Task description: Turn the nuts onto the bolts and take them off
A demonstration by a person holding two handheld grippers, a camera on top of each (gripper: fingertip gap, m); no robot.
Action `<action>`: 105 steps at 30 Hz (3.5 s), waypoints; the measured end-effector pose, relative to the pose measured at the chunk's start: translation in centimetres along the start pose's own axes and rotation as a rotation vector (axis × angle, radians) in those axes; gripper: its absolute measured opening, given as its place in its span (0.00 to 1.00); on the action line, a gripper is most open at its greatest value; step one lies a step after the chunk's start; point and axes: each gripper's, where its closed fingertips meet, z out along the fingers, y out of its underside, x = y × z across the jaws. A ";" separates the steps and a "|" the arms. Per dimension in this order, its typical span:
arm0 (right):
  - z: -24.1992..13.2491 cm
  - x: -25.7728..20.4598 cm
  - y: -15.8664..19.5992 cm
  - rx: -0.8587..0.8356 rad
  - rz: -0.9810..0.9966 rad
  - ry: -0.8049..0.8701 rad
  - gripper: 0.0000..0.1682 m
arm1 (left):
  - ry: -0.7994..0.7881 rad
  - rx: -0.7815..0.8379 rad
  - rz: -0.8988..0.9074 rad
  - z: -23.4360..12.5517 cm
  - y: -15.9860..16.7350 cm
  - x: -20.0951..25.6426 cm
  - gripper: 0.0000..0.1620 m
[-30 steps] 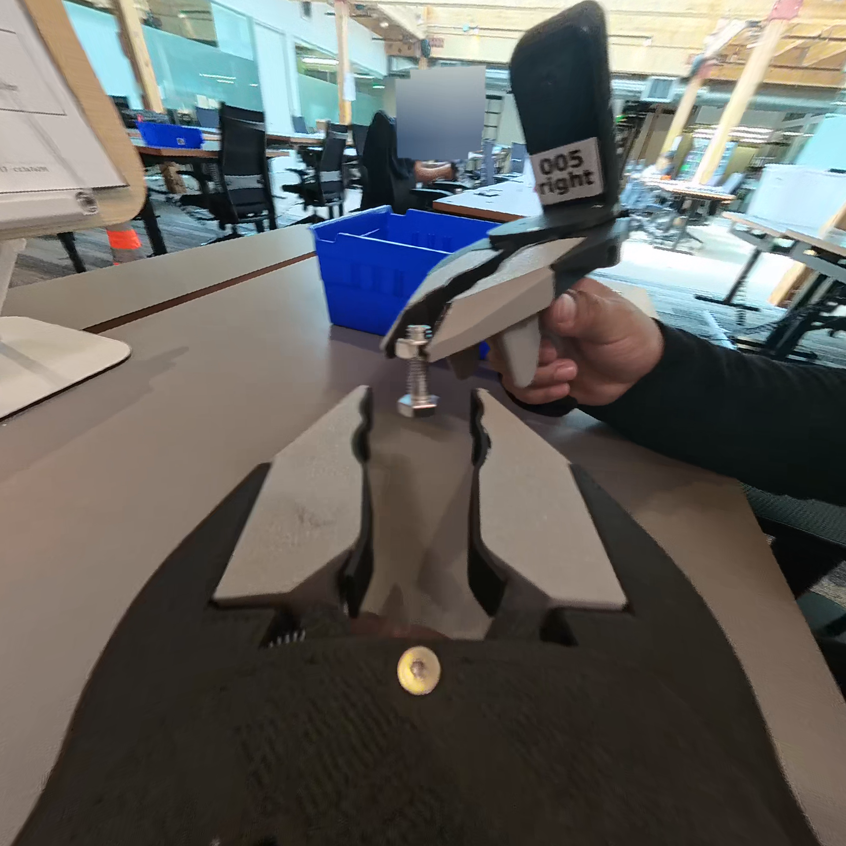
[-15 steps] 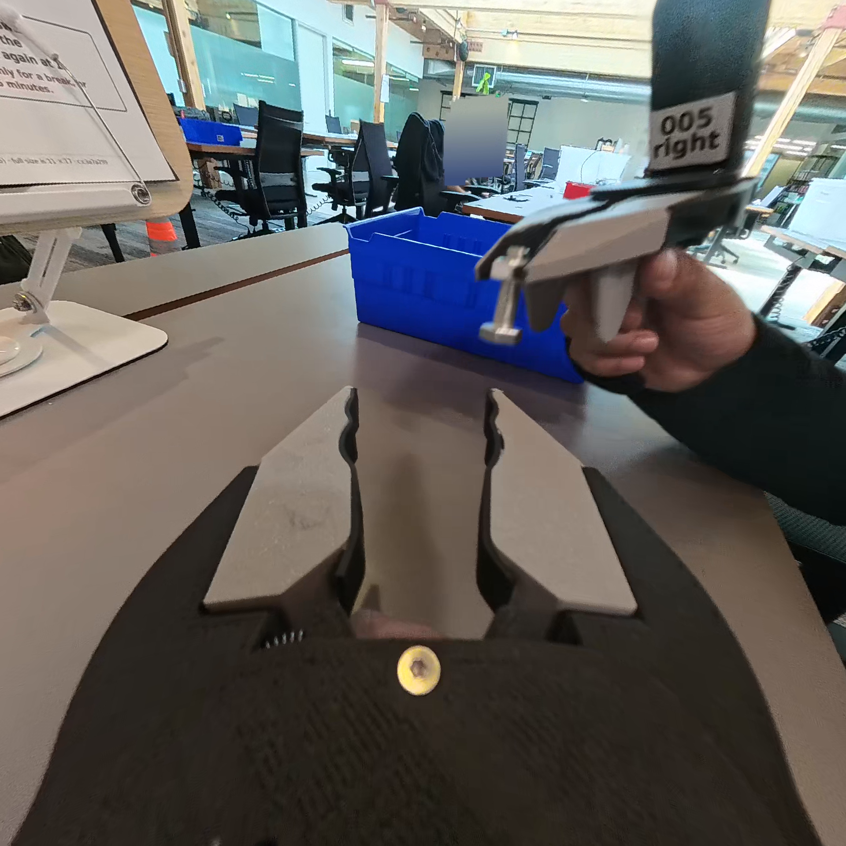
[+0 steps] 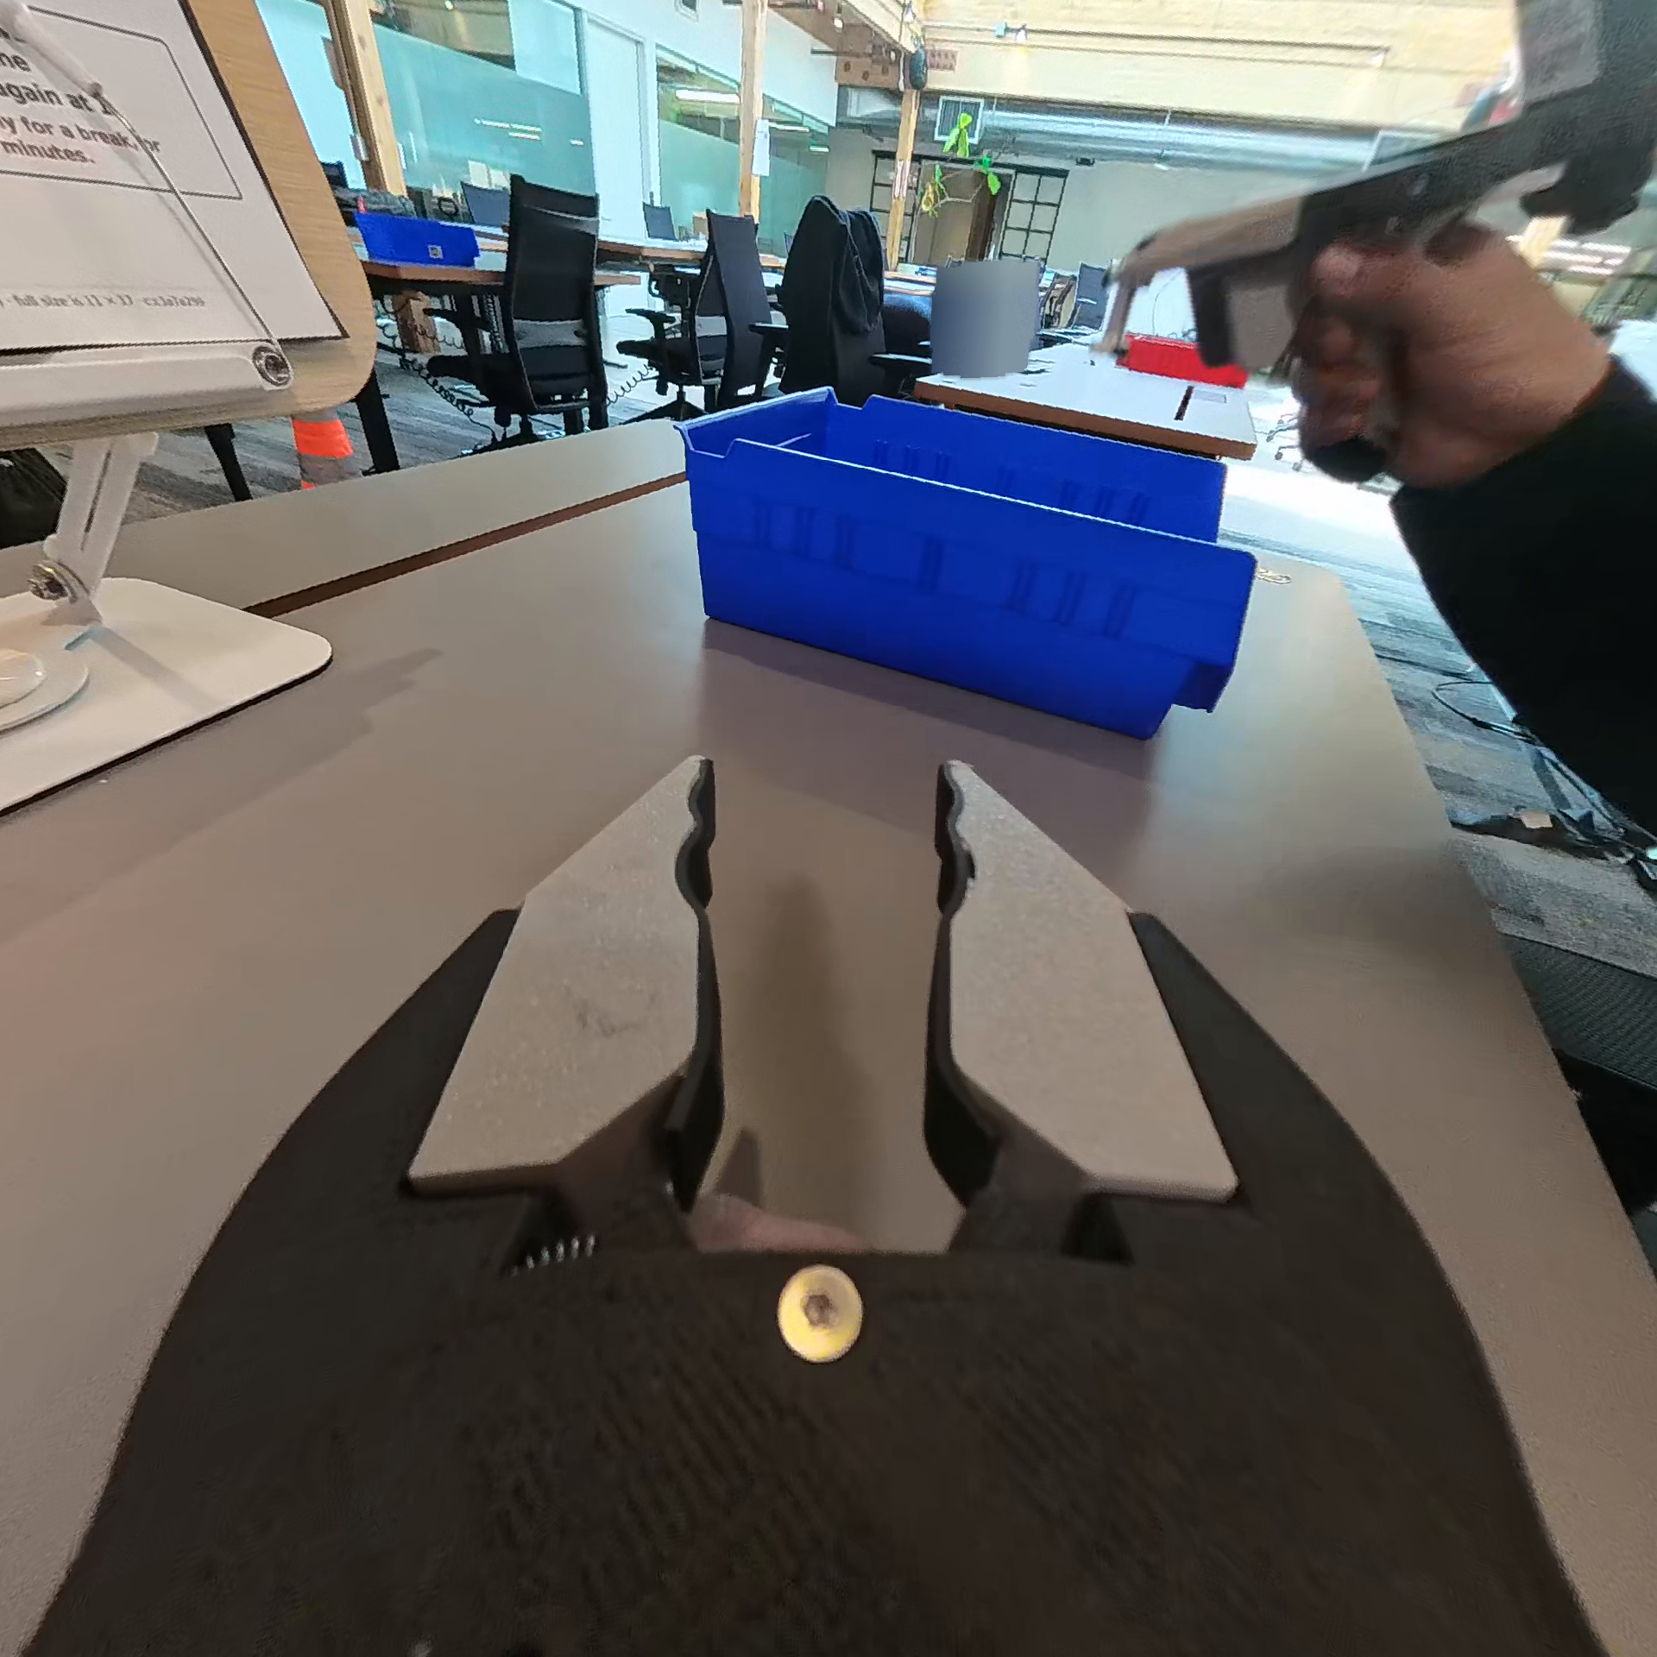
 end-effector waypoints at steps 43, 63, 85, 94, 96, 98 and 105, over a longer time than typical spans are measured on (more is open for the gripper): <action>18.3 -21.4 6.2 -0.082 -0.011 -0.476 0.29 | 0.036 -0.180 0.032 1.0 2.5 1.4 0.37; 18.4 -23.1 8.2 -0.116 -0.185 -0.443 0.27 | -0.575 -0.268 0.123 -20.6 -9.4 -11.4 0.28; 18.7 -23.8 9.0 -0.124 -0.171 -0.481 0.27 | -0.313 -1.002 0.024 -19.7 5.7 -25.2 0.31; 18.1 -24.9 9.2 -0.133 -0.195 -0.521 0.26 | -0.229 -1.127 -0.075 -17.8 8.1 -24.8 0.15; 17.8 -25.4 9.0 -0.126 -0.198 -0.538 0.26 | -0.251 -1.144 -0.049 -17.6 8.3 -25.2 0.14; 17.5 -25.8 8.8 -0.115 -0.202 -0.548 0.26 | -0.274 -1.150 -0.033 -17.6 8.3 -25.4 0.13; 16.6 -26.5 8.1 -0.084 -0.222 -0.562 0.25 | -0.386 -1.121 -0.014 -18.9 6.7 -26.2 0.03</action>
